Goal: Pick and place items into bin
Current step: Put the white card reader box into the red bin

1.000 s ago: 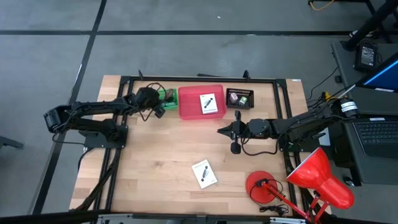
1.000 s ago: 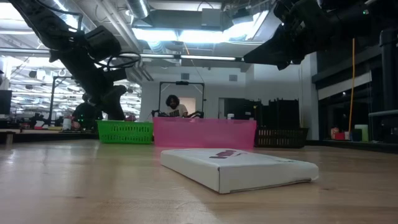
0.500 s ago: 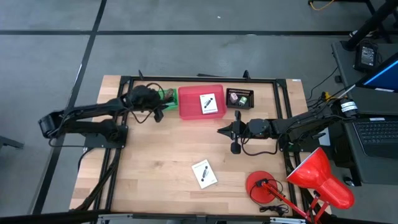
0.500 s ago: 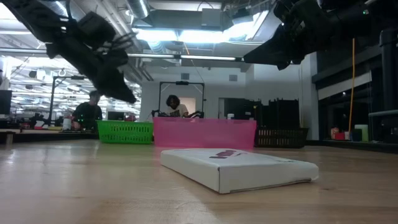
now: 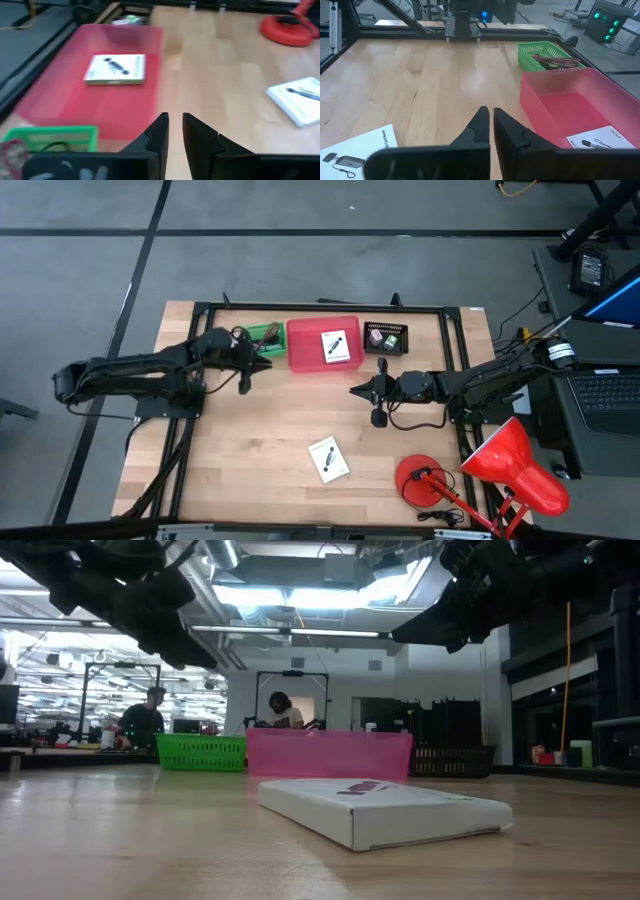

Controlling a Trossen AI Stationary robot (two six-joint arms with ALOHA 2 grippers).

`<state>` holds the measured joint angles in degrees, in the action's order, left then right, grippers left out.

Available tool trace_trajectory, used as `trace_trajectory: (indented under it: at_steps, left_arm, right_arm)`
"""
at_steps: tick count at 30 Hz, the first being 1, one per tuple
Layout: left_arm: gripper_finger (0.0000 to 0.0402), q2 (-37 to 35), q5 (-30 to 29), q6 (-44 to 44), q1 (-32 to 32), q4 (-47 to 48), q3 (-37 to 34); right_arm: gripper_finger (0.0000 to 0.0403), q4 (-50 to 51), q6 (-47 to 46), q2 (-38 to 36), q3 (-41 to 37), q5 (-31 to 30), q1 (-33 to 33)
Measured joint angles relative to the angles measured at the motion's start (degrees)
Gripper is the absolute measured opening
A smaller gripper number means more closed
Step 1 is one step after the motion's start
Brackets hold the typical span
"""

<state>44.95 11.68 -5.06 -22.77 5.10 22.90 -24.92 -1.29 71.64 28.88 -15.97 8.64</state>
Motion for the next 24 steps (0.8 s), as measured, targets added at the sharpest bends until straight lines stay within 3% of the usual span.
trace_trajectory:
  at_steps: [7,12,24]
  left_arm:
    - [0.0005,-0.09,-0.03,0.69,9.44,-0.07,0.0]
    - [0.0003,-0.09,-0.74,3.16,15.0,-0.8,-0.09]
    - [0.0003,-0.09,-12.29,10.23,25.66,-23.94,-13.52]
  right_arm:
    - [0.0007,0.03,-0.01,0.0,0.0,0.08,0.0]
    - [0.0007,0.06,-0.06,-0.02,0.0,0.13,-0.02]
    - [0.0007,0.87,-1.59,-0.01,0.0,0.13,0.24]
